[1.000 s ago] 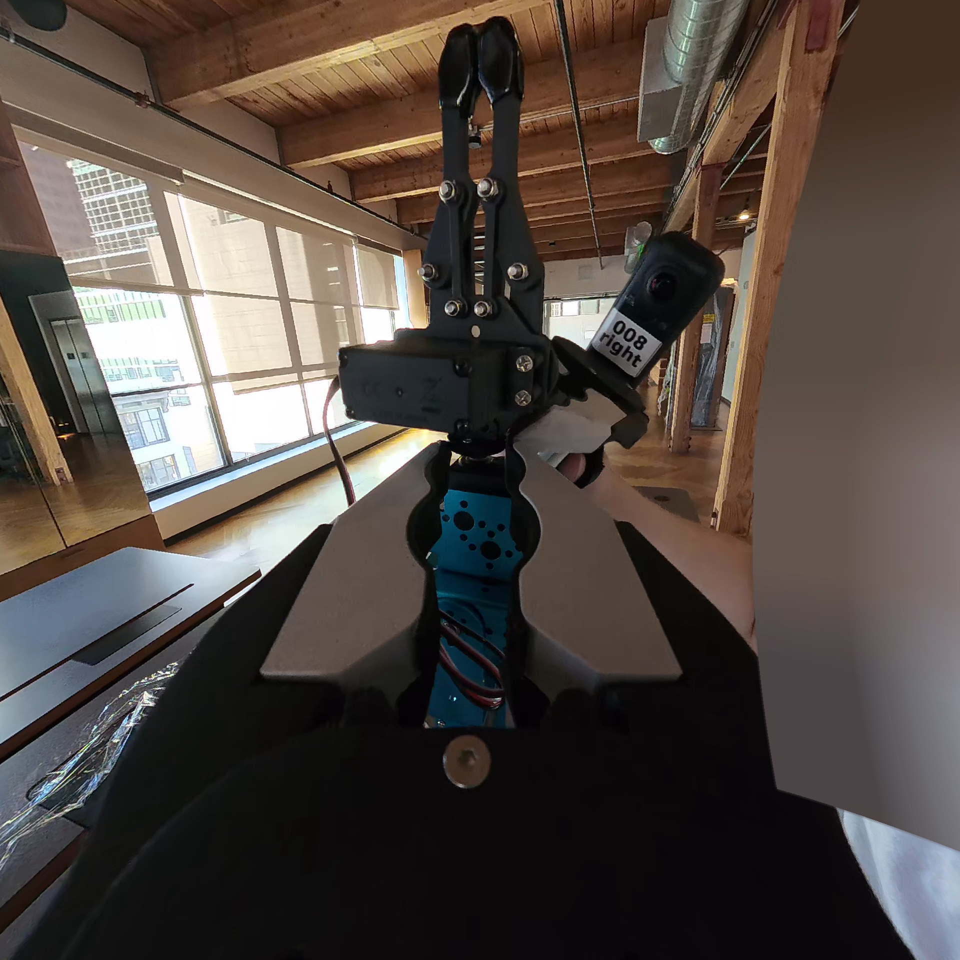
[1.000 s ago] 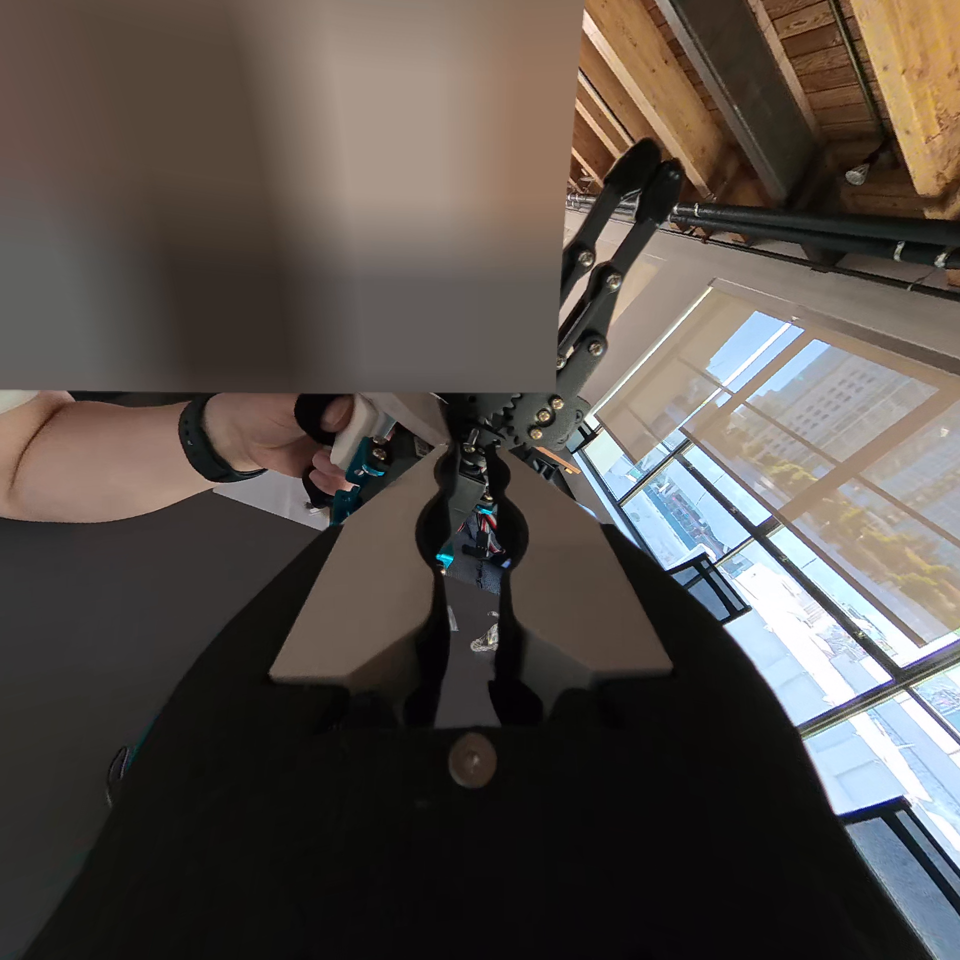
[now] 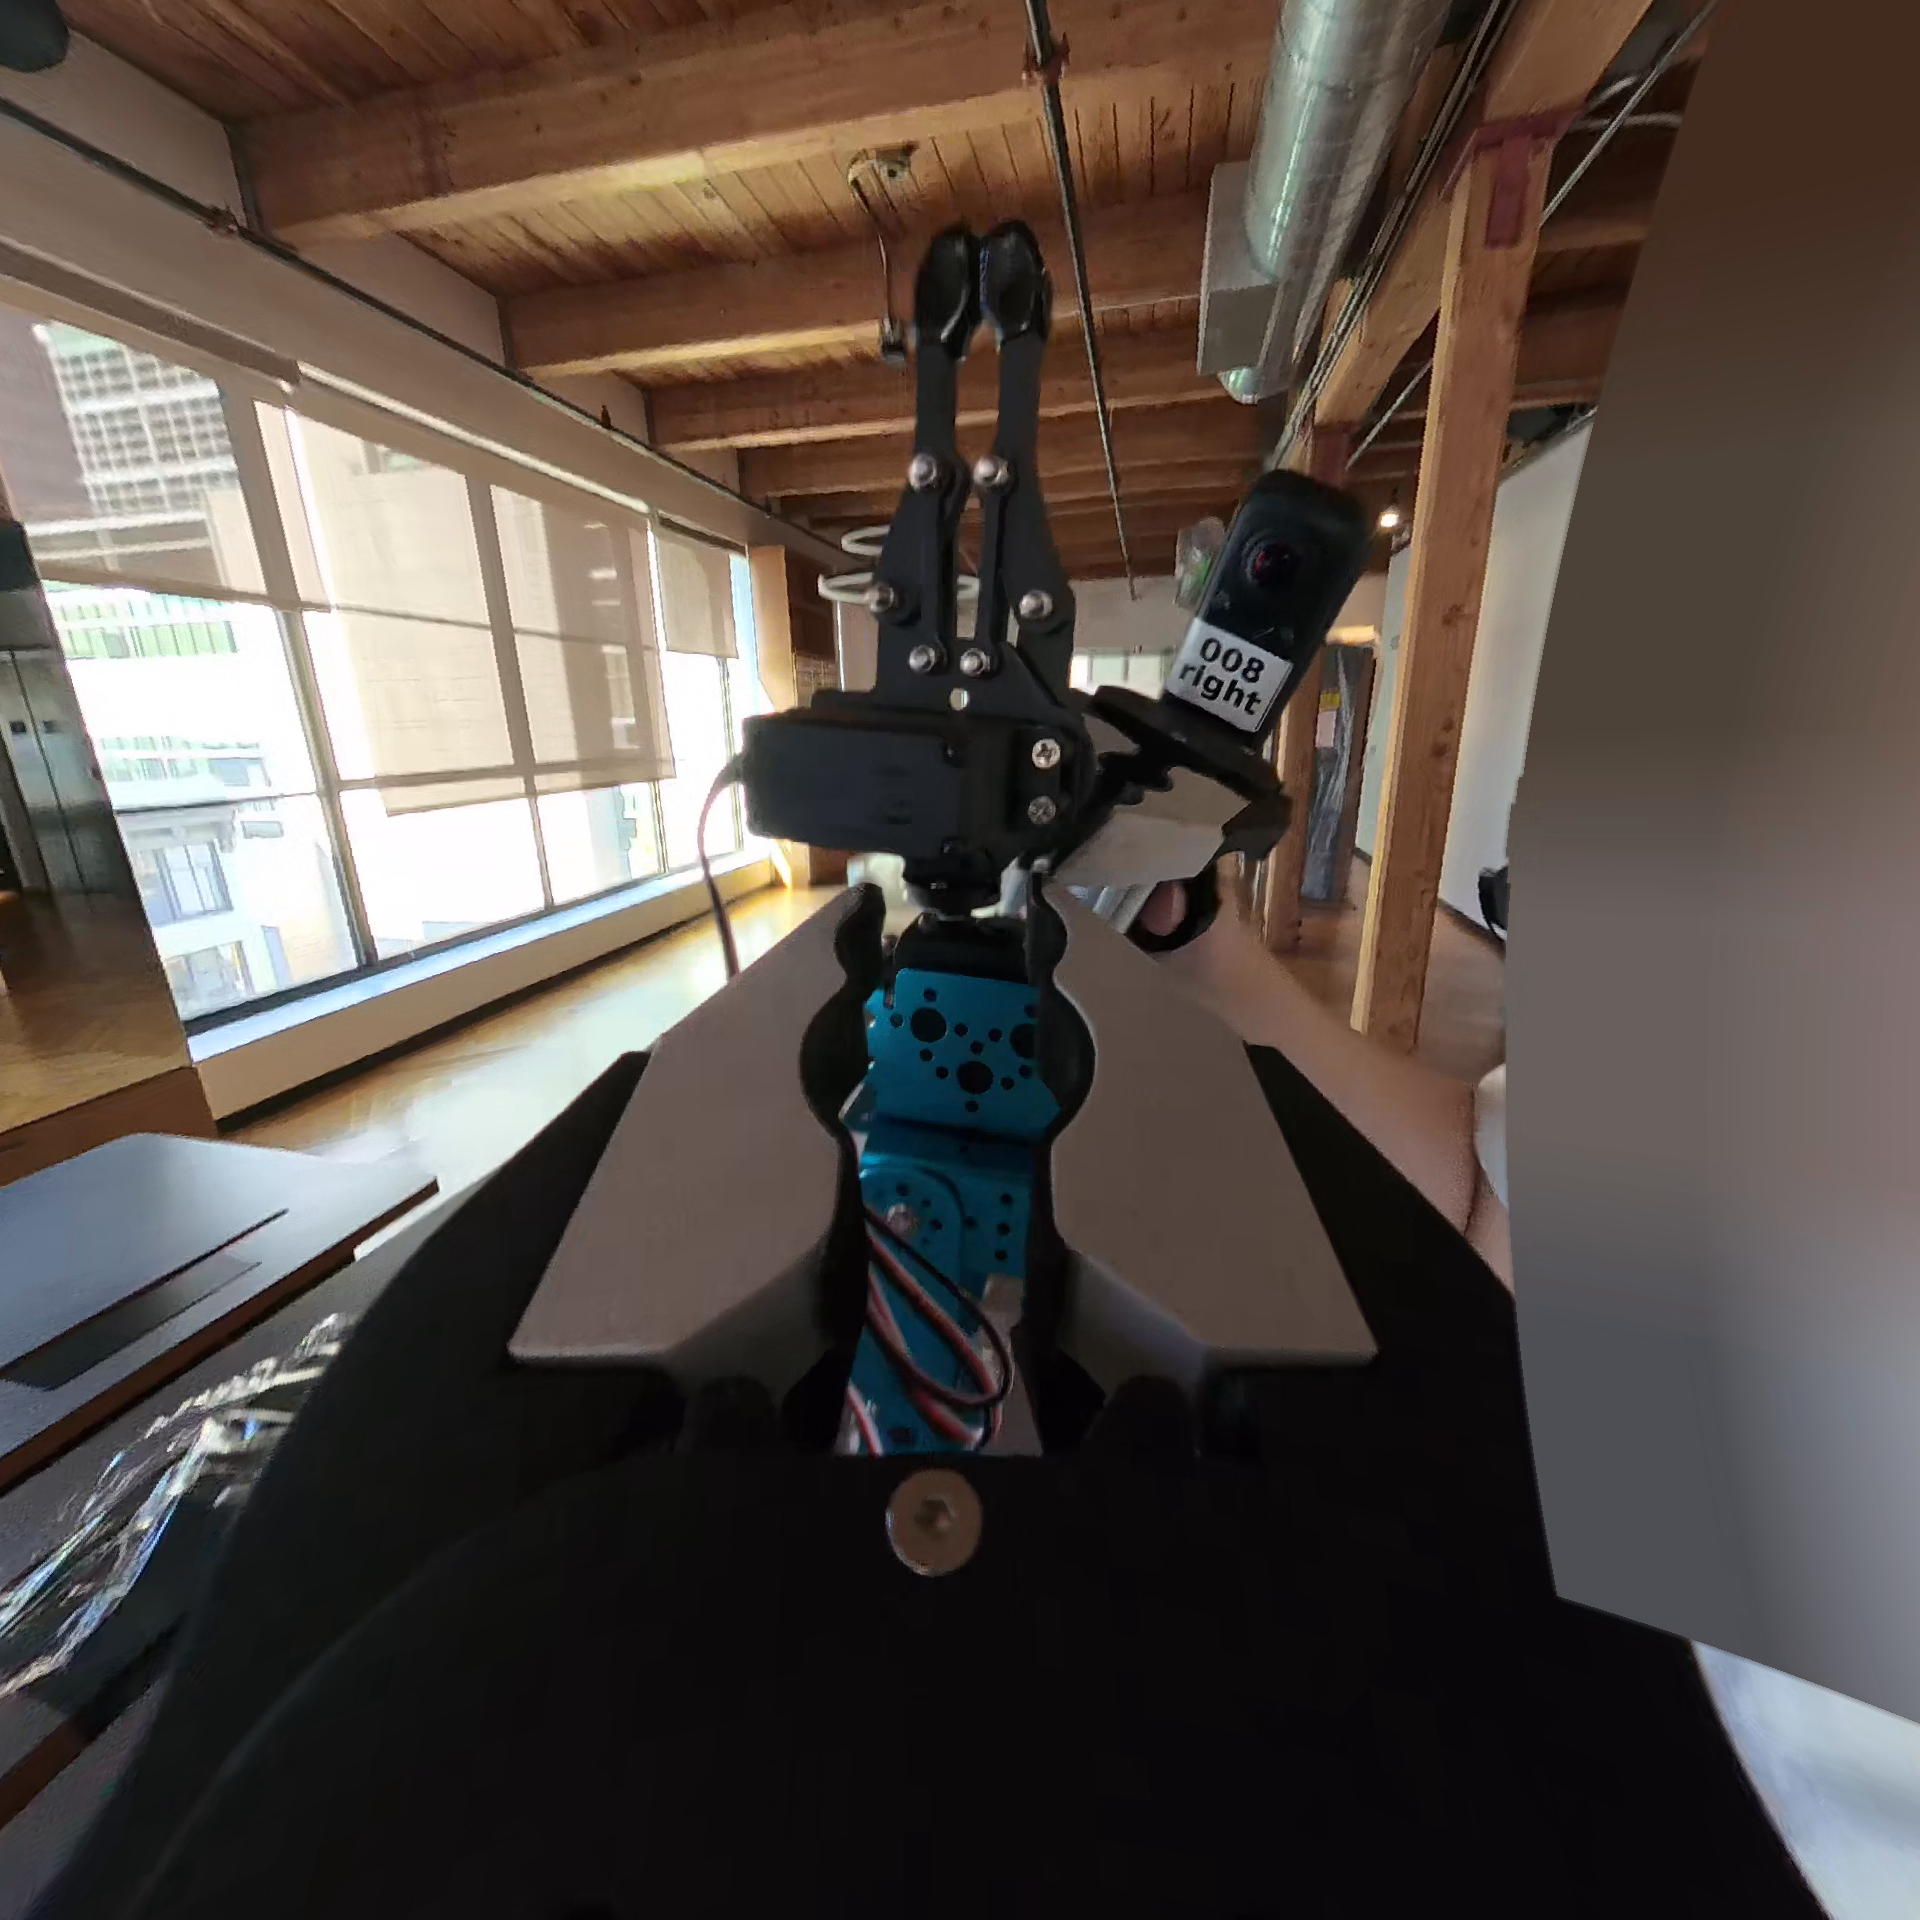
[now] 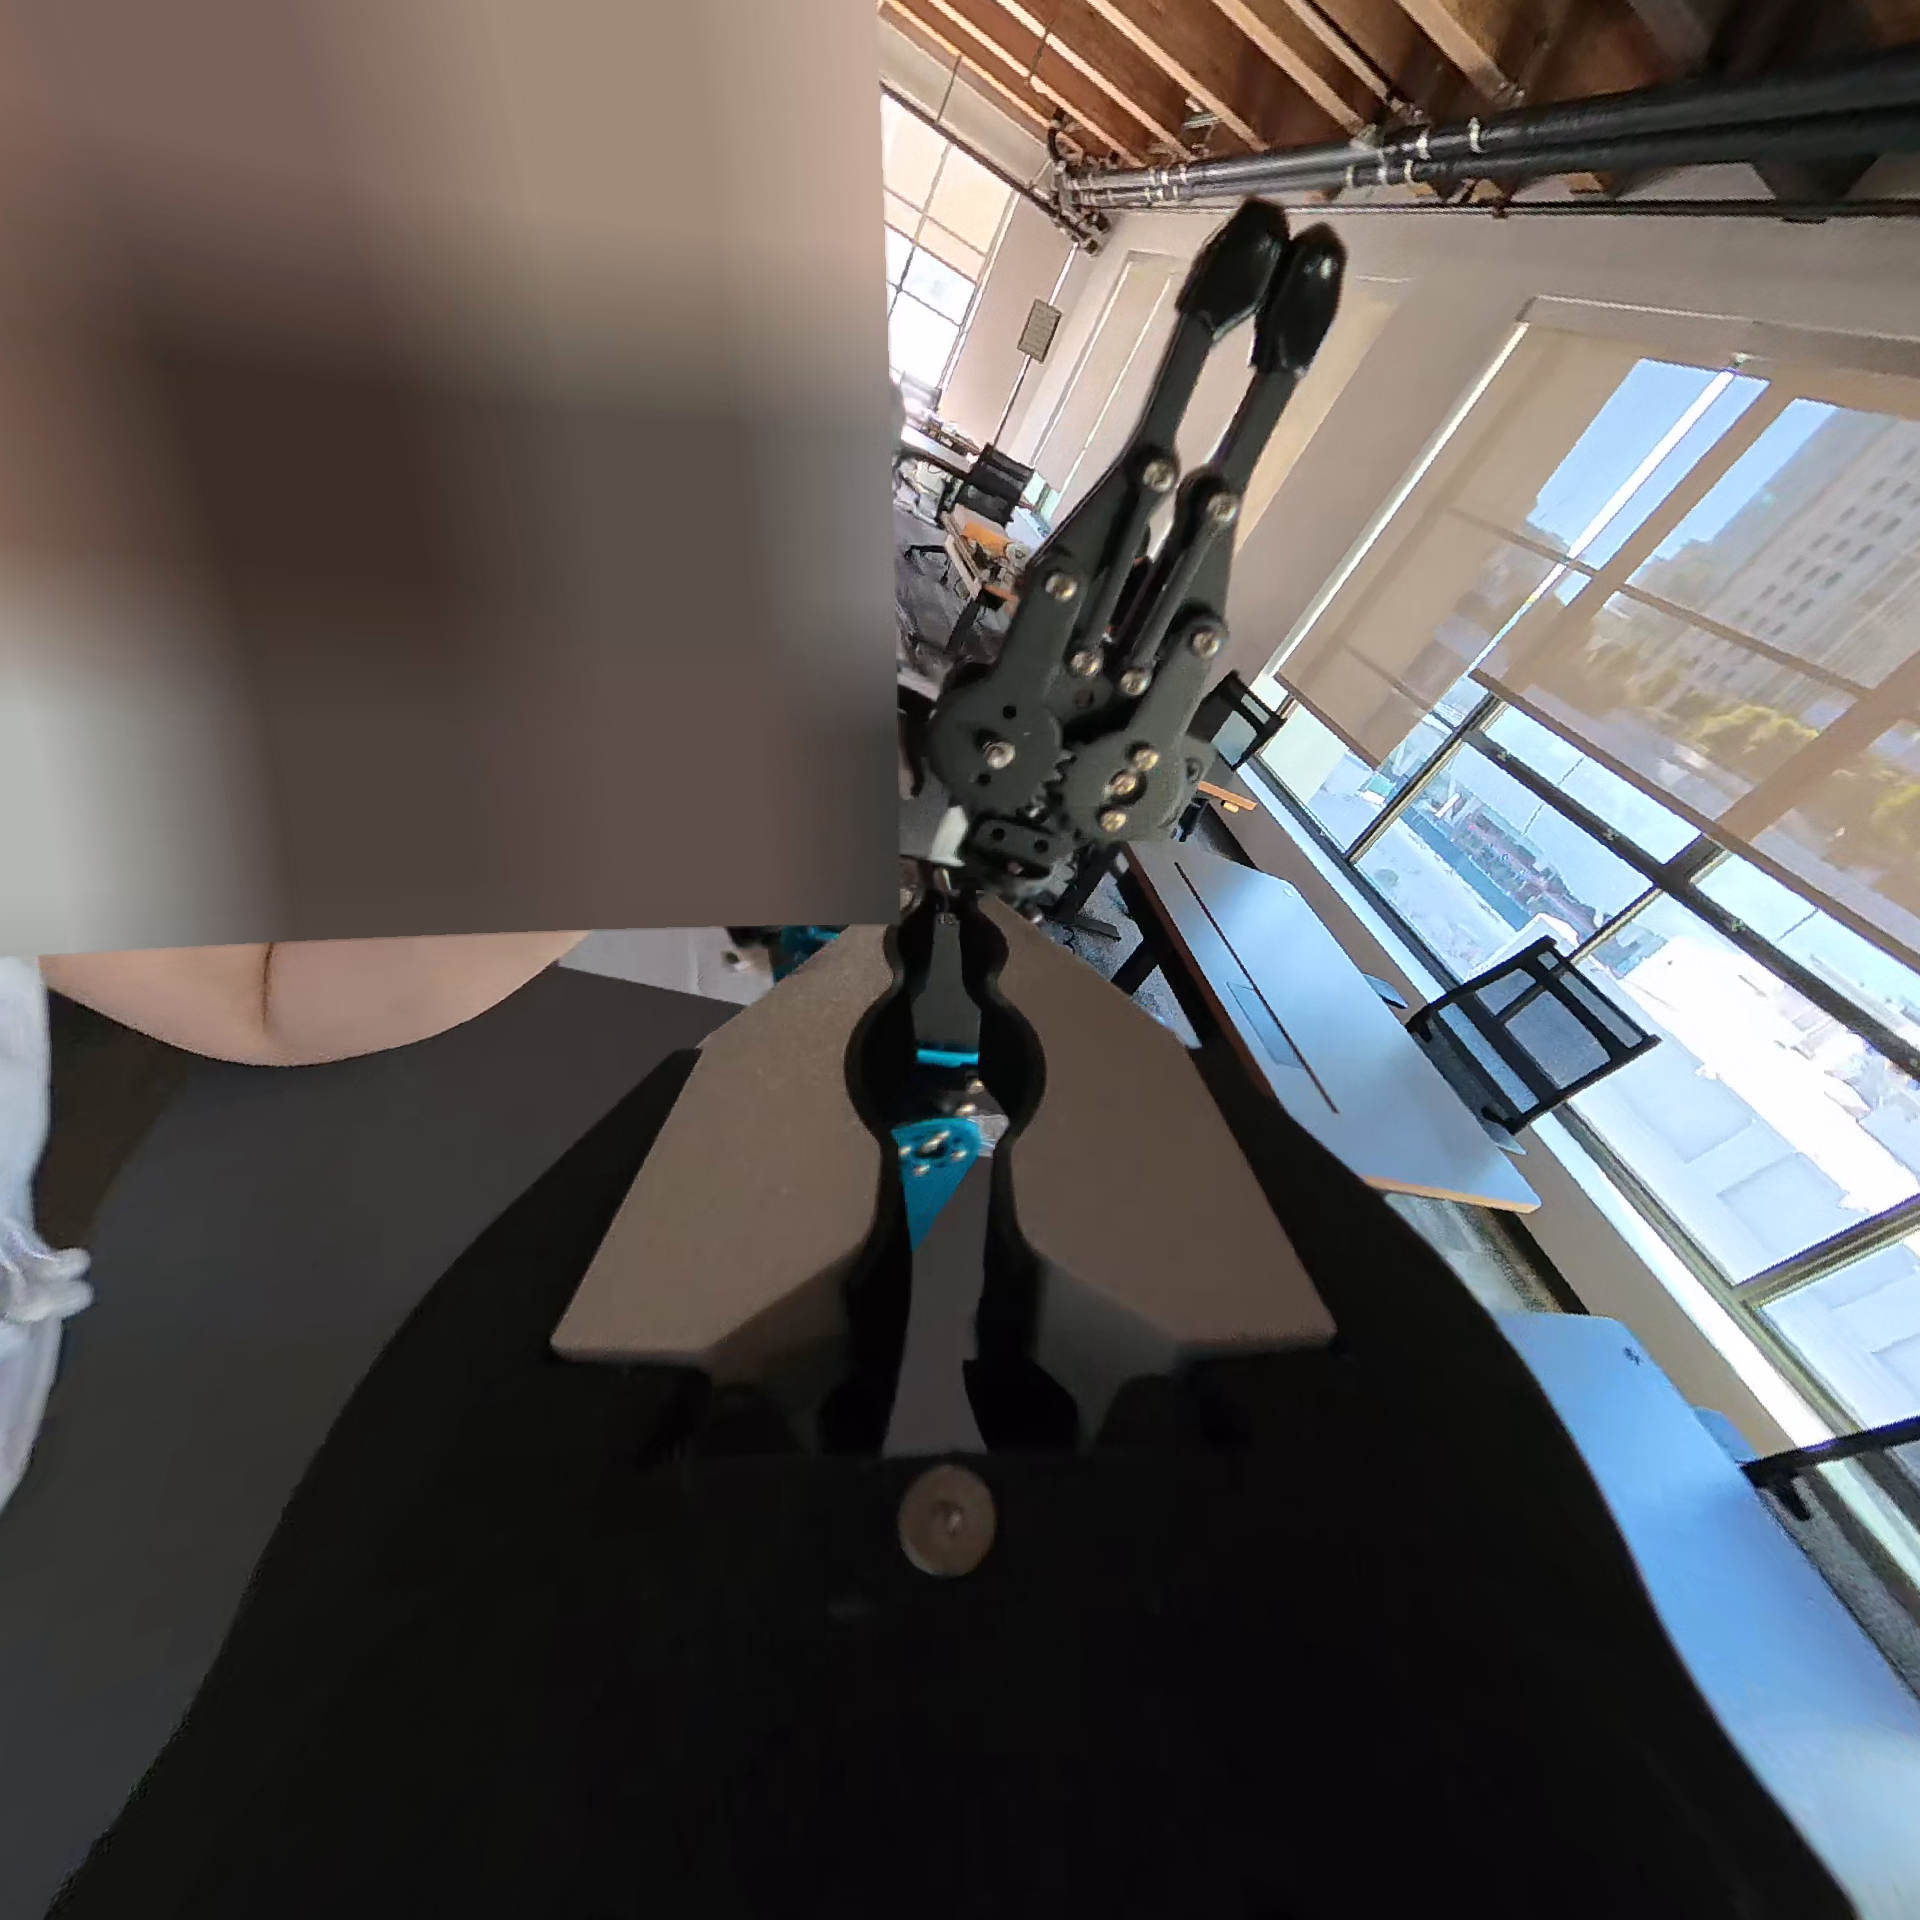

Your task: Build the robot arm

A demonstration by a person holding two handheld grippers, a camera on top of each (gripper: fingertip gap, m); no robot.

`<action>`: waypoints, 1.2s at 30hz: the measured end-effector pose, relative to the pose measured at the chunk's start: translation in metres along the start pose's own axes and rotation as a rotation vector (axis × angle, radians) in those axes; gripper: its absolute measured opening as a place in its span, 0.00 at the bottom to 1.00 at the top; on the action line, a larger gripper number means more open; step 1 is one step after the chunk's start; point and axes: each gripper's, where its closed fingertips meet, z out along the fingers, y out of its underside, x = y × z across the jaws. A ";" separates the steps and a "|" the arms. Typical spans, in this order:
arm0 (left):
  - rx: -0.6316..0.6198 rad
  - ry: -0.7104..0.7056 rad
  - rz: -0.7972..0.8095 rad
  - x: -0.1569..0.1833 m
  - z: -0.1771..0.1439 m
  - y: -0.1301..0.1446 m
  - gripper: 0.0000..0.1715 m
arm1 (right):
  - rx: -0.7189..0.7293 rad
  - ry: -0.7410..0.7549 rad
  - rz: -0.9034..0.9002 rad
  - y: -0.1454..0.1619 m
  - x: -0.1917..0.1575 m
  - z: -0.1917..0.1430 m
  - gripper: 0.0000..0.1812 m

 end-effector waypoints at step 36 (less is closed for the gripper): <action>-0.413 -0.093 -0.163 0.042 -0.129 0.108 0.15 | -0.748 0.244 0.473 0.295 -0.203 -0.022 0.05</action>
